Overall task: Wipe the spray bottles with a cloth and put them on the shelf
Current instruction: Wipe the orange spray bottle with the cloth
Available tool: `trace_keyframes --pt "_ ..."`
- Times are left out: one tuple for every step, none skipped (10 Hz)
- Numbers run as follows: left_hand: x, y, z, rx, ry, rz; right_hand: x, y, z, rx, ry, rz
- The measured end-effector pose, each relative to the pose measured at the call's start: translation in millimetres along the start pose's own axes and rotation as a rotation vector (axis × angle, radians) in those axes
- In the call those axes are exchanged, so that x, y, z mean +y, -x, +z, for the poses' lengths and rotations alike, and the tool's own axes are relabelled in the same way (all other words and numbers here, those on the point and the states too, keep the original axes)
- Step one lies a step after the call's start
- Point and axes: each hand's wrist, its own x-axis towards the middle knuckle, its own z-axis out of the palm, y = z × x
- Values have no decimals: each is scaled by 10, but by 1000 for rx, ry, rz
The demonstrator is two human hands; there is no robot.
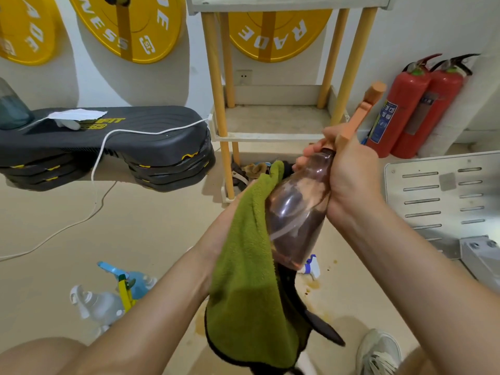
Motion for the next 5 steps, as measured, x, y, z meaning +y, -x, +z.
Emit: trace_keyframes --pt "244 225 182 -42 4 69 -62 -56 -29 113 -39 -71" --pt "252 483 491 14 130 222 -77 -54 -12 189 -107 -126" --pt "267 578 651 111 306 341 74 -22 4 188 -153 -35" --pt "376 586 593 128 400 372 279 40 29 107 -187 150" --pt "398 531 493 163 417 406 344 48 31 129 -237 236"
